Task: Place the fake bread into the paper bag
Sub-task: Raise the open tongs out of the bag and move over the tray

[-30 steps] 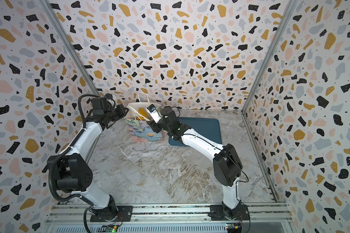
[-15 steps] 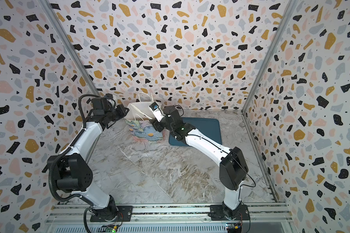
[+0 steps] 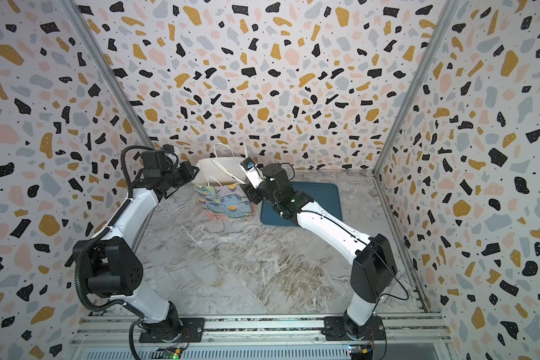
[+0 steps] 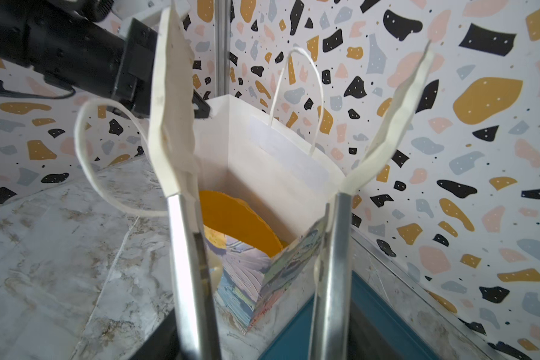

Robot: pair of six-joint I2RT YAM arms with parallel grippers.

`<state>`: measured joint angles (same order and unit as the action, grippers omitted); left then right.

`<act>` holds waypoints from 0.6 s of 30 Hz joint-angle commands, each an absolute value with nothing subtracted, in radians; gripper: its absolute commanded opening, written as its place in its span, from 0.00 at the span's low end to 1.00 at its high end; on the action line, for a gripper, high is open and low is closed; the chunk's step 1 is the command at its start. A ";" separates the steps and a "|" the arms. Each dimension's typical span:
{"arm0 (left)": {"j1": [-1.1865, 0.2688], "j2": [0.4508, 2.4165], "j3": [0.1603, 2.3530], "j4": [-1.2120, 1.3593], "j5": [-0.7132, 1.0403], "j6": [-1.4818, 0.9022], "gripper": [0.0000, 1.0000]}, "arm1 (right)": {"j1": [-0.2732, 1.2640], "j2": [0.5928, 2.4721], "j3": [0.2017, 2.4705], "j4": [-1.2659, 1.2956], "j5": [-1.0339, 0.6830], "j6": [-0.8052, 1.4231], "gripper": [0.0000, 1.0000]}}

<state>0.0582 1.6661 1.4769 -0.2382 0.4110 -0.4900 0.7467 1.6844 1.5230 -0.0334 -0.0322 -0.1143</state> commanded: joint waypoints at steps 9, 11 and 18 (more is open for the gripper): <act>0.063 1.637 1.471 -0.209 0.420 -0.476 0.00 | 0.647 1.514 1.423 -0.058 -0.018 -0.124 0.64; 0.063 1.638 1.470 -0.208 0.417 -0.474 0.00 | 0.631 1.499 1.413 -0.070 -0.021 -0.132 0.64; 0.063 1.639 1.470 -0.209 0.416 -0.474 0.00 | 0.579 1.462 1.367 -0.101 -0.032 -0.162 0.65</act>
<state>0.0578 1.6665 1.4769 -0.2382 0.4107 -0.4866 0.5934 1.5127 1.3788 -0.0975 -0.0311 -0.1398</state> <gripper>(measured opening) 0.046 0.643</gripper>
